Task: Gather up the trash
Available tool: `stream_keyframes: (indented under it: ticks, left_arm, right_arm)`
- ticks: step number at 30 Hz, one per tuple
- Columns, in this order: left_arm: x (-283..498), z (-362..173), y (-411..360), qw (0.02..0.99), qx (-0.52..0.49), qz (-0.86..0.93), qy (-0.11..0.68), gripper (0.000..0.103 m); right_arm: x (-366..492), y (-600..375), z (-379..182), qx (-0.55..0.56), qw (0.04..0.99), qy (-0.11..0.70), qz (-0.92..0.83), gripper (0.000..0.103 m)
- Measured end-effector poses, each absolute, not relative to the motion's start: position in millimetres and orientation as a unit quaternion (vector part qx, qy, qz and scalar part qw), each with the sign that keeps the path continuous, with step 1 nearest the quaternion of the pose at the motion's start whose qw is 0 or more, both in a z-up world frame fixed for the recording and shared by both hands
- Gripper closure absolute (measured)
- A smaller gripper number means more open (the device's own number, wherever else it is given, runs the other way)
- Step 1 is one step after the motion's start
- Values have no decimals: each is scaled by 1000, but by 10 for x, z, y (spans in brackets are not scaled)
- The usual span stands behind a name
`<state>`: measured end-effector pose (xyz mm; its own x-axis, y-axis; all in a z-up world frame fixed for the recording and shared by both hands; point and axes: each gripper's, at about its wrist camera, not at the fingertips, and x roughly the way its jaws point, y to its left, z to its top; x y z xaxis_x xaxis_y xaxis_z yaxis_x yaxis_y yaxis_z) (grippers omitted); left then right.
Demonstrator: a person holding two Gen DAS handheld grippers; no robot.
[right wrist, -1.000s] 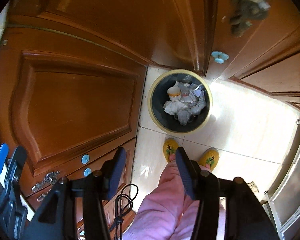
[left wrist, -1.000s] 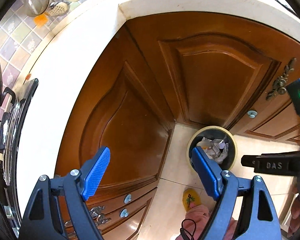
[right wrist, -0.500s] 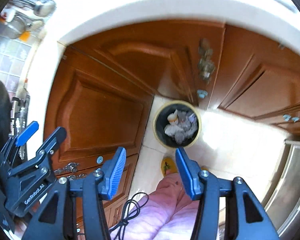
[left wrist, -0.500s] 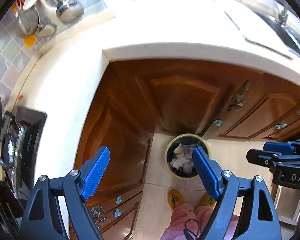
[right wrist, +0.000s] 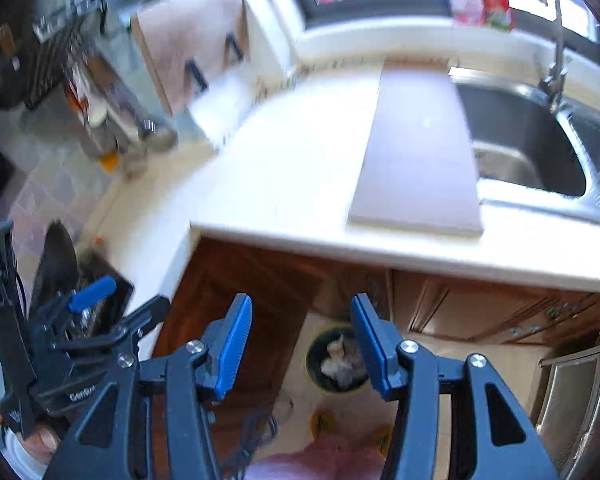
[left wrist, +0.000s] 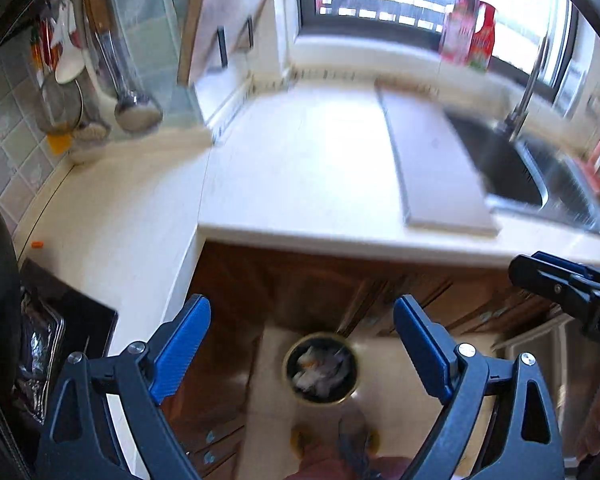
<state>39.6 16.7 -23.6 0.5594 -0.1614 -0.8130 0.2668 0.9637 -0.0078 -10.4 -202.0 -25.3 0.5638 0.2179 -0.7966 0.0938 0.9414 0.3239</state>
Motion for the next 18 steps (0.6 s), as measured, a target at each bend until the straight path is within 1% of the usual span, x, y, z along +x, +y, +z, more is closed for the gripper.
stream_keyframes:
  ticks: [1,4,11,18]
  left_arm:
    - [386,-146,175,885,49,-125,445,10]
    - [348,92,171,896,25,-130,424,1]
    - [186,430,126,920,32,-112,374,1]
    - [134,415,187,921,24,-91,378,1]
  right_arm:
    - [-130,-2040,-145,166,875,454,25,51]
    - [-194,-1998,56,163,888,431,1,51]
    - [-315,-1923,290,163,900,403,-18,49]
    - [-349,-1905,342,156,908,388,-24,49]
